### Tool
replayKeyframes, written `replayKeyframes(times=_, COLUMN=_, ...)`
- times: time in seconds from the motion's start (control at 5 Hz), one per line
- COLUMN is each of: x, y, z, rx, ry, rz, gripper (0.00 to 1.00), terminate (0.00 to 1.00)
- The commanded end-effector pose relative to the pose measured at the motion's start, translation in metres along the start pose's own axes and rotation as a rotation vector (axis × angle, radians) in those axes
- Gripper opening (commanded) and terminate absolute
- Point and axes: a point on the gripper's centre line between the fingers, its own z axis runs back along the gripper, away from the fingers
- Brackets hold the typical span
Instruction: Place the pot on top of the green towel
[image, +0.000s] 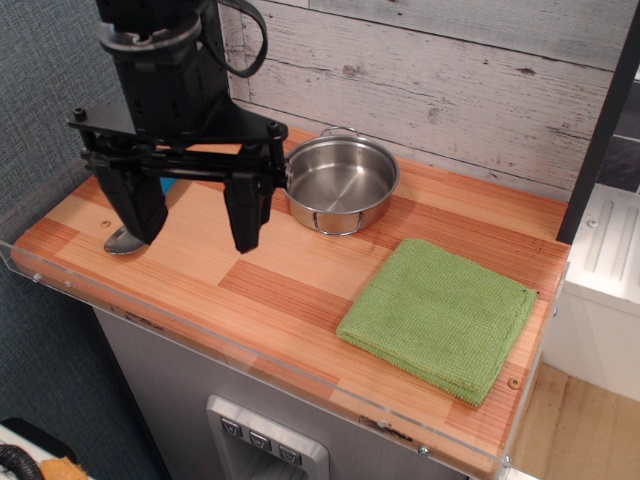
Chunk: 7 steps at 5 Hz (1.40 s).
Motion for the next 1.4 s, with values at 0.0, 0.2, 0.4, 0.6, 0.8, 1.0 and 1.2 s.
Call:
replayKeyframes(times=0.0, x=0.0, y=0.0, z=0.0, rx=0.0, ry=0.0, rz=0.0, gripper=1.0, terminate=0.0)
replayKeyframes(times=0.2, x=0.028, y=0.008, z=0.0, rx=-0.036, ry=-0.033, rz=0.099, gripper=1.0, terminate=0.0)
replayKeyframes(times=0.4, x=0.051, y=0.009, z=-0.001, rx=-0.066, ry=-0.049, rz=0.128, gripper=1.0, terminate=0.0)
replayKeyframes(times=0.6, x=0.09, y=0.014, z=-0.013, rx=-0.078, ry=-0.094, rz=0.19, gripper=1.0, terminate=0.0)
replayKeyframes(times=0.8, x=0.125, y=0.015, z=-0.036, rx=-0.037, ry=-0.142, rz=0.24, gripper=1.0, terminate=0.0)
replayKeyframes(times=1.0, x=0.149, y=0.01, z=-0.057, rx=-0.046, ry=-0.171, rz=0.261, gripper=1.0, terminate=0.0)
replayKeyframes(times=1.2, x=0.163, y=0.01, z=-0.08, rx=-0.019, ry=-0.166, rz=0.278, gripper=1.0, terminate=0.0)
